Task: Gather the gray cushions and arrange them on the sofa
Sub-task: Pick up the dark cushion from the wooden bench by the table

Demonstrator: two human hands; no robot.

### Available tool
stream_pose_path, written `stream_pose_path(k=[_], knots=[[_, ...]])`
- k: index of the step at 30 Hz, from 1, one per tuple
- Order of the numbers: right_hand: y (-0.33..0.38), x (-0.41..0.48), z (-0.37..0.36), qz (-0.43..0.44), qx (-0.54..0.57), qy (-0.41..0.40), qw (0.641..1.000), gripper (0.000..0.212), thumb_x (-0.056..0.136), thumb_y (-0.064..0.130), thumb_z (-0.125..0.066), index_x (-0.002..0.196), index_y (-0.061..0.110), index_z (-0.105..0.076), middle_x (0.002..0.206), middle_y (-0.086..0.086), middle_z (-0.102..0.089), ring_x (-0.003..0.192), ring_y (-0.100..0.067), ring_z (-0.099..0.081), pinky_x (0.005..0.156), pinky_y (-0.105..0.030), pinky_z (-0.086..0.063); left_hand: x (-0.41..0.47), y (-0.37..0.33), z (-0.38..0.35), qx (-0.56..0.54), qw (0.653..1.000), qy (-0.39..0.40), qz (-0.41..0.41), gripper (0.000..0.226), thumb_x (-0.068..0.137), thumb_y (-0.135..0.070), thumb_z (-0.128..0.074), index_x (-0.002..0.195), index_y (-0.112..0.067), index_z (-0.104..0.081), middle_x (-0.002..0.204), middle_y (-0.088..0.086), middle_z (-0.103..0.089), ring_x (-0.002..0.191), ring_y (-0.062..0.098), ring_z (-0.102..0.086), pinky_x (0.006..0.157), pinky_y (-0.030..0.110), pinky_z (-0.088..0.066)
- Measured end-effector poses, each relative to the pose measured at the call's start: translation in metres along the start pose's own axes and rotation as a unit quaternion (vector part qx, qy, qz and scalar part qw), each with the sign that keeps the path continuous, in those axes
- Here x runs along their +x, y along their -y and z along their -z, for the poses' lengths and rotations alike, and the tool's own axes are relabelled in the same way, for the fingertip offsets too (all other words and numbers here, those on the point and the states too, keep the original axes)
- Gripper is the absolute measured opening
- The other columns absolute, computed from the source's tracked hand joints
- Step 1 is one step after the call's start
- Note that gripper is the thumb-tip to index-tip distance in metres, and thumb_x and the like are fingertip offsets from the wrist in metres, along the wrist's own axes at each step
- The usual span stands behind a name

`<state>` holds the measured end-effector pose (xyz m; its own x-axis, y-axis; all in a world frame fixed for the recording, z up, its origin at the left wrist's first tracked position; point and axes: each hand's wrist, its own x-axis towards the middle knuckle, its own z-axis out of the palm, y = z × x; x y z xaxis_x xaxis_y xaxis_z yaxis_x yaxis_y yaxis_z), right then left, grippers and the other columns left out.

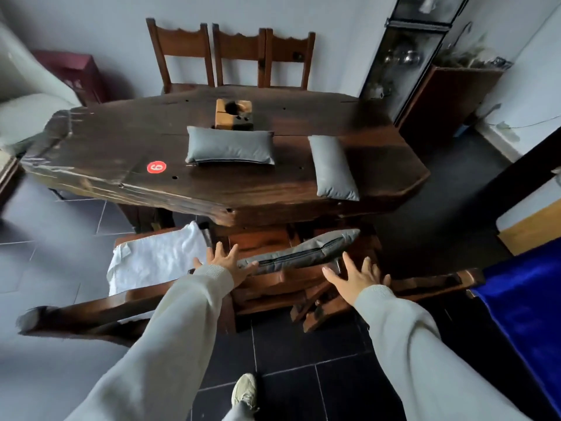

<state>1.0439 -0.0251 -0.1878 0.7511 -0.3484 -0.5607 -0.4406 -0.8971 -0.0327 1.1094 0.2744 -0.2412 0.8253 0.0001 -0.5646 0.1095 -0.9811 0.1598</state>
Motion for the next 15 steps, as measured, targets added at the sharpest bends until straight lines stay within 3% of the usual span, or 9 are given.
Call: stream_pose_path(k=[6,8,10,13,15], knots=[[0.020,0.128,0.010,-0.004,-0.005,0.061,0.998,0.090,0.086,0.089,-0.020,0.163,0.045,-0.004,0.173,-0.014,0.002,0.158,-0.036,0.001,0.124,-0.058,0.003,0.080,0.003,-0.009,-0.037,0.992,0.084,0.085,0.075,0.086,-0.084,-0.024,0.140,-0.038,-0.047,0.160,0.000,-0.030,0.143,0.029,-0.041,0.117,0.063,-0.013],[0.016,0.139,0.014,-0.019,-0.022,0.046,0.999,0.090,0.086,0.089,-0.018,0.163,0.045,-0.003,0.173,-0.014,0.002,0.158,-0.036,0.002,0.123,-0.060,0.004,0.076,0.008,-0.011,-0.036,0.992,0.096,0.079,0.076,0.088,-0.084,-0.024,0.138,-0.033,-0.051,0.152,0.002,-0.043,0.136,0.029,-0.048,0.116,0.056,-0.026],[0.029,0.216,0.014,-0.011,-0.054,0.050,0.997,0.090,0.085,0.089,-0.019,0.163,0.045,-0.006,0.173,-0.015,0.000,0.158,-0.036,0.004,0.123,-0.062,0.006,0.109,0.009,-0.028,-0.053,0.983,0.116,0.129,0.080,0.090,-0.082,-0.025,0.143,-0.027,-0.051,0.148,0.005,-0.051,0.134,0.030,-0.051,0.111,0.046,-0.036],[0.044,0.302,0.016,-0.020,-0.089,0.057,0.994,0.091,0.084,0.089,-0.022,0.163,0.044,-0.014,0.172,-0.016,-0.008,0.158,-0.035,-0.001,0.122,-0.063,0.006,0.138,0.004,-0.049,-0.069,0.972,0.131,0.184,0.078,0.095,-0.077,-0.026,0.142,-0.022,-0.054,0.142,0.008,-0.060,0.127,0.029,-0.057,0.094,0.034,-0.041],[0.040,0.338,0.007,-0.034,-0.109,0.105,0.988,0.090,0.085,0.088,-0.024,0.162,0.042,-0.017,0.170,-0.017,-0.016,0.156,-0.038,-0.012,0.123,-0.062,0.002,0.149,-0.003,-0.056,-0.081,0.963,0.160,0.204,0.074,0.097,-0.073,-0.027,0.138,-0.020,-0.059,0.137,0.009,-0.064,0.122,0.028,-0.061,0.093,0.032,-0.042]])
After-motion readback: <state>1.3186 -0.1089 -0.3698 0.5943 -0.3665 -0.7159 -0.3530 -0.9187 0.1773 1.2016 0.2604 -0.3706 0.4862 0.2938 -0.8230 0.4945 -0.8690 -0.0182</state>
